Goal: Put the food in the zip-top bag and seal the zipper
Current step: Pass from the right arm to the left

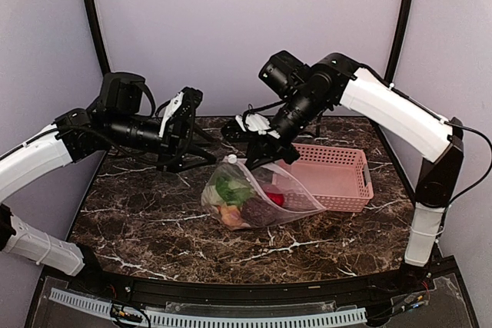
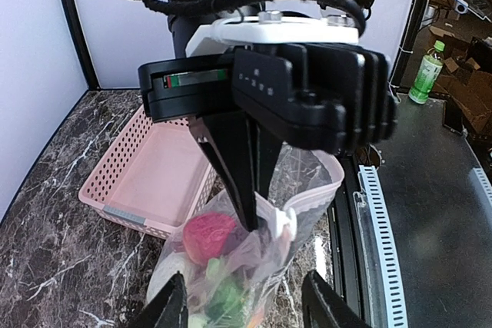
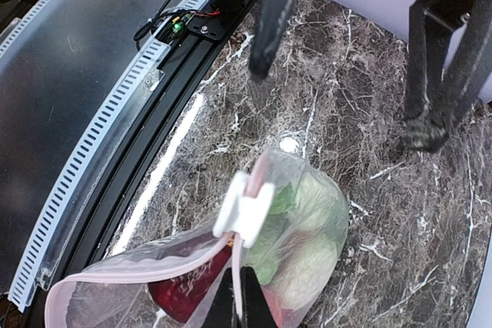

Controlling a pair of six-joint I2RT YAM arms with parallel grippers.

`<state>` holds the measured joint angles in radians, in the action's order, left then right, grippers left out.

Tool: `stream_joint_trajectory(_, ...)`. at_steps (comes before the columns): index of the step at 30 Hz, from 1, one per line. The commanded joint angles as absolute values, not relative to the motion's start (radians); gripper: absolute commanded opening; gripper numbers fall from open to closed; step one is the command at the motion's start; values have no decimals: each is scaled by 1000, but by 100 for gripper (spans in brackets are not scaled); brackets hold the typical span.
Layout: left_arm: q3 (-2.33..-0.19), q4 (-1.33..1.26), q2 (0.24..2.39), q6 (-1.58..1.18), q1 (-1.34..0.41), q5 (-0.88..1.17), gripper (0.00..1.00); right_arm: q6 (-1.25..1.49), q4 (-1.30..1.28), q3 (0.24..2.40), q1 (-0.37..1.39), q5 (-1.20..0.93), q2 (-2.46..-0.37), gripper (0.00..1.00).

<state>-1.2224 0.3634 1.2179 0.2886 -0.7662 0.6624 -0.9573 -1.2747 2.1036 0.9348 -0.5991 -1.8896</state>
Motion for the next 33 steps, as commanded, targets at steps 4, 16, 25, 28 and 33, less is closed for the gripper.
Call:
stream_joint_trajectory(4,-1240,432,1212,326,-798,636,47,-954,-1240,2137,934,-595,-1853,0)
stream_joint_trajectory(16,-1211,279,1271,325,-813,623,39,-934,-1214,2107,933,-609,-1840,0)
stream_joint_trajectory(25,-1205,262,1294,315,-813,652,22,-922,-1203,2093,934,-607,-1832,0)
stream_joint_trajectory(28,-1194,260,1291,318,-813,649,22,-917,-1196,2087,933,-609,-1831,0)
stream_joint_trajectory(33,-1187,265,1295,322,-813,647,10,-910,-1182,2076,934,-614,-1830,0)
